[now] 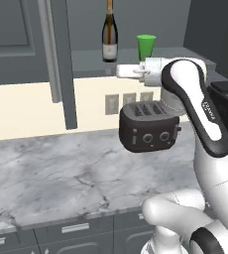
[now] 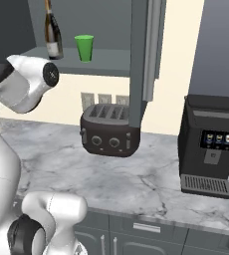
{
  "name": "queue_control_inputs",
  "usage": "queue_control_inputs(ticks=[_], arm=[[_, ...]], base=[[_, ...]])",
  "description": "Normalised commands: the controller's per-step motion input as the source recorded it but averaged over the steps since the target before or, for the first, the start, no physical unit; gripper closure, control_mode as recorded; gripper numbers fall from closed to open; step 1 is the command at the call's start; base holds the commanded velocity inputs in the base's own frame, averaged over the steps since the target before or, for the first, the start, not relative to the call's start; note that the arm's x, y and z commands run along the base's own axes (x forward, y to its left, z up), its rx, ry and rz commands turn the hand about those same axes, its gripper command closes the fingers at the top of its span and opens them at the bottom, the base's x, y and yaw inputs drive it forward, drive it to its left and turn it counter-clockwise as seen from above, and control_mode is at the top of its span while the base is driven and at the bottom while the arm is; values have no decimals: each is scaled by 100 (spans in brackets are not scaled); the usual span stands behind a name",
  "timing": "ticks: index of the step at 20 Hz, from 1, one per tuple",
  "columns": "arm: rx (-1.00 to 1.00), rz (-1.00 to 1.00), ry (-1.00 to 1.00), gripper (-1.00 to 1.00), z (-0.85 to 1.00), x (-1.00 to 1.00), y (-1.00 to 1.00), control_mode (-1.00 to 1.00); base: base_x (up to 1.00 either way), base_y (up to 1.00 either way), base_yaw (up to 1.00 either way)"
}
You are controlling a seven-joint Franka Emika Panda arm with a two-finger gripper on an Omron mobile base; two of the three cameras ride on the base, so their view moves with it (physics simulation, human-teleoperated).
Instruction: Open the cabinet directly in front. Then move the wine and the cup to the dining counter with the jar on it.
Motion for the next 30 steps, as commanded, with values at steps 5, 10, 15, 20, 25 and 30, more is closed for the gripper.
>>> queue_control_inputs(ticks=[5, 10, 15, 20, 25, 30], arm=[[0, -48, 13, -100, 33, -26, -78, -100], [0, -39, 11, -100, 18, -35, -81, -100], [-10, -20, 0, -100, -8, -37, -59, -100], [-13, -10, 1, -100, -6, -3, -28, -100], [-4, -18, 16, -100, 12, 0, -8, -100], [-3, -15, 9, -100, 9, -10, -28, -100]], base=[[0, 0, 0], [0, 0, 0], [0, 0, 0], [0, 0, 0], [0, 0, 0], [0, 0, 0]])
